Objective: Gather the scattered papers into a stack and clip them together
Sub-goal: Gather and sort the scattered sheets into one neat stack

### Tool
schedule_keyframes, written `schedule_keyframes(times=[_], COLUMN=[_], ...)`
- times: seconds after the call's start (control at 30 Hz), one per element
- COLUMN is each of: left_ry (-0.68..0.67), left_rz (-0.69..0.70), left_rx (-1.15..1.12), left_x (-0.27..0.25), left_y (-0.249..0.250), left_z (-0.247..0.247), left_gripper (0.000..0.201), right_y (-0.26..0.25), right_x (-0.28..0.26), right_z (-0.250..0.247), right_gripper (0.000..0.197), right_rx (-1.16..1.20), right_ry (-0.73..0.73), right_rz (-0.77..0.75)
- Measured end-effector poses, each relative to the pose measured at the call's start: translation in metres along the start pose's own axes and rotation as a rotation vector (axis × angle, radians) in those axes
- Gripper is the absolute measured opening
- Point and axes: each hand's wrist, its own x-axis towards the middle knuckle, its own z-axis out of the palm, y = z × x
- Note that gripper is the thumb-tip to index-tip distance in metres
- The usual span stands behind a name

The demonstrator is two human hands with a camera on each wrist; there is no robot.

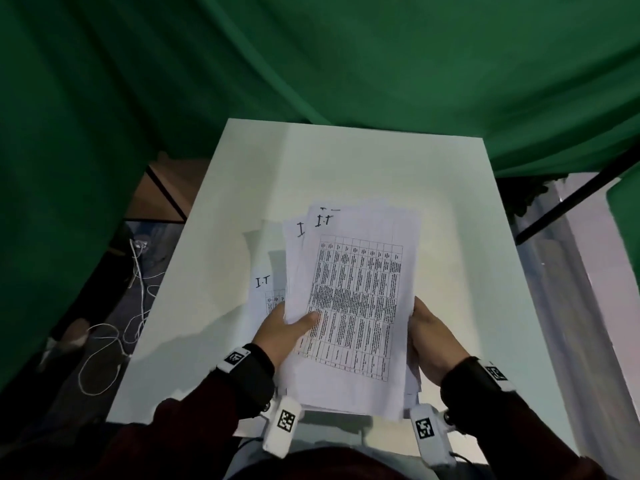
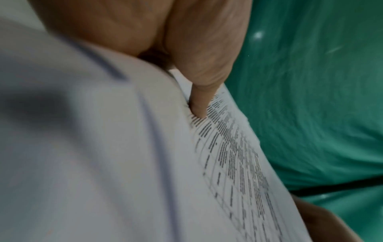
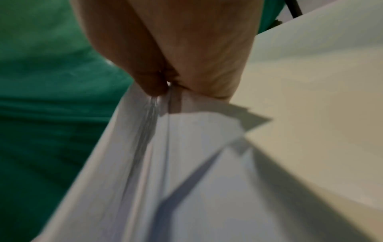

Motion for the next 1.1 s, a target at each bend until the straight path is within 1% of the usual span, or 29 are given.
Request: schedule_keyframes(times=[0.03, 0.07, 0.1, 0.13, 0.2, 0.27, 0.3, 0.33, 0.37, 0.4, 0.43, 0.47, 0.5, 0.53, 0.57, 0.6, 0.63, 0.7, 0.83, 0.87, 0.97, 1.0, 1.03, 1.1], left_ry=[0.013, 0.027, 0.045, 0.058, 0.058, 0.042, 0.054, 0.096, 0.183, 0.29, 0.372, 0.401, 0.402, 0.398, 0.398, 0.401, 0.401, 0.381, 0.327, 0.328, 0.366, 0.384, 0.392, 0.414], left_rz=[0.031, 0.054, 0.073, 0.088, 0.118, 0.109, 0.092, 0.082, 0.058, 0.013, -0.064, -0.165, -0.252, -0.298, -0.306, -0.3, -0.287, -0.287, -0.352, -0.355, -0.362, -0.361, -0.355, -0.338], left_rx=[0.029, 0.051, 0.075, 0.091, 0.119, 0.155, 0.194, 0.25, 0.32, 0.397, 0.493, 0.596, 0.684, 0.749, 0.78, 0.762, 0.697, 0.584, 0.576, 0.606, 0.834, 0.828, 0.753, 0.549], left_x=[-0.001, -0.002, -0.003, -0.004, -0.004, 0.0, 0.004, 0.009, 0.013, 0.018, 0.022, 0.024, 0.024, 0.025, 0.025, 0.028, 0.031, 0.035, 0.04, 0.039, 0.034, 0.034, 0.033, 0.034], left_y=[-0.001, -0.001, -0.001, -0.002, -0.005, -0.009, -0.013, -0.017, -0.022, -0.03, -0.038, -0.045, -0.05, -0.055, -0.057, -0.059, -0.059, -0.058, -0.059, -0.059, -0.056, -0.057, -0.058, -0.061], left_z=[0.001, 0.003, 0.005, 0.006, 0.008, 0.008, 0.007, 0.005, 0.003, -0.002, -0.007, -0.012, -0.016, -0.018, -0.02, -0.02, -0.02, -0.022, -0.036, -0.039, -0.049, -0.051, -0.052, -0.055], left_gripper=[0.047, 0.043, 0.041, 0.038, 0.038, 0.044, 0.045, 0.042, 0.037, 0.037, 0.047, 0.065, 0.084, 0.097, 0.105, 0.11, 0.112, 0.113, 0.098, 0.093, 0.08, 0.078, 0.08, 0.09], right_y=[0.002, 0.008, 0.01, 0.012, 0.017, 0.028, 0.033, 0.036, 0.04, 0.042, 0.044, 0.047, 0.049, 0.053, 0.056, 0.059, 0.06, 0.06, 0.06, 0.06, 0.058, 0.058, 0.059, 0.061], right_x=[0.0, 0.005, 0.006, 0.006, 0.004, 0.004, 0.005, 0.006, 0.007, 0.007, 0.006, 0.006, 0.005, 0.005, 0.005, 0.004, 0.003, 0.002, 0.001, 0.001, 0.0, -0.001, -0.001, -0.002], right_z=[-0.001, -0.006, -0.009, -0.01, -0.008, -0.014, -0.017, -0.021, -0.024, -0.027, -0.03, -0.034, -0.037, -0.041, -0.044, -0.047, -0.049, -0.053, -0.064, -0.067, -0.075, -0.078, -0.081, -0.086], right_gripper=[0.039, 0.061, 0.076, 0.077, 0.048, 0.04, 0.039, 0.04, 0.041, 0.04, 0.04, 0.039, 0.039, 0.039, 0.039, 0.04, 0.04, 0.04, 0.04, 0.04, 0.04, 0.04, 0.039, 0.039], right_rx=[0.036, 0.076, 0.081, 0.06, 0.003, -0.065, -0.089, -0.109, -0.137, -0.159, -0.179, -0.192, -0.196, -0.191, -0.182, -0.169, -0.158, -0.134, -0.128, -0.128, -0.12, -0.119, -0.119, -0.115], right_ry=[0.003, 0.003, -0.027, -0.05, -0.078, -0.023, 0.003, 0.038, 0.07, 0.105, 0.124, 0.134, 0.139, 0.141, 0.142, 0.14, 0.144, 0.147, 0.171, 0.182, 0.212, 0.219, 0.226, 0.239], right_rz=[0.043, 0.095, 0.121, 0.13, 0.107, 0.094, 0.082, 0.077, 0.079, 0.089, 0.094, 0.095, 0.1, 0.105, 0.108, 0.104, 0.101, 0.101, 0.095, 0.092, 0.09, 0.093, 0.095, 0.099])
